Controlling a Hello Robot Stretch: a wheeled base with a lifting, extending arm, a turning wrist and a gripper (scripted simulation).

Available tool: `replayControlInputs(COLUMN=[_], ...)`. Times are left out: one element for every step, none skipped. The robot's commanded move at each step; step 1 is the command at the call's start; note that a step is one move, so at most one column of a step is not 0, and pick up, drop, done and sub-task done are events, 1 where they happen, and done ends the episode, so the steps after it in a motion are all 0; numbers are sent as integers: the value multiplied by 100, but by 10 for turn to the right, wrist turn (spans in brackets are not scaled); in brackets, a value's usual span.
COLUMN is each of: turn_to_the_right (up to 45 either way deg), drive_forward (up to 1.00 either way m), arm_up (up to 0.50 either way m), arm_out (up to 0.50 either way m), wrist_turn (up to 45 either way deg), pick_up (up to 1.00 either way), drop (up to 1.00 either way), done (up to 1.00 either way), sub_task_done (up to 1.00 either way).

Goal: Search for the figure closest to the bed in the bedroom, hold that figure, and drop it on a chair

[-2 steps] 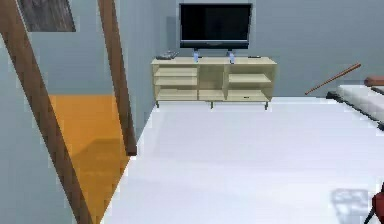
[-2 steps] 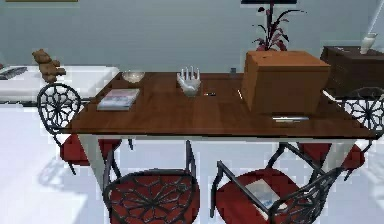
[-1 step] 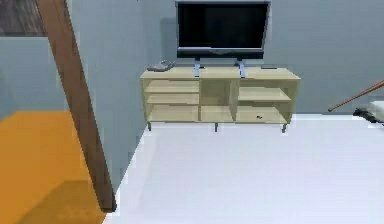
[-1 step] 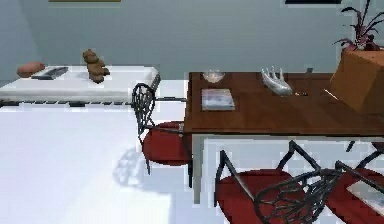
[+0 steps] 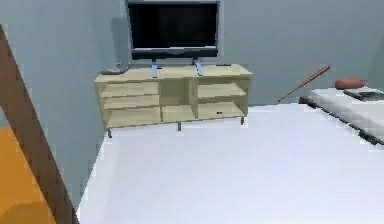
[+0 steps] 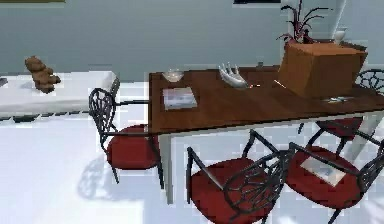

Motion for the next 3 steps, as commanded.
replayControlInputs(turn_to_the_right=[0, 0, -450], drive_forward=[100, 70, 0], arm_up=[0, 0, 0], arm_out=[0, 0, 0], wrist_turn=[0, 0, 0], pick_up=[0, 0, 0], drop=[0, 0, 0], done=[0, 0, 0], sub_task_done=[0, 0, 0])
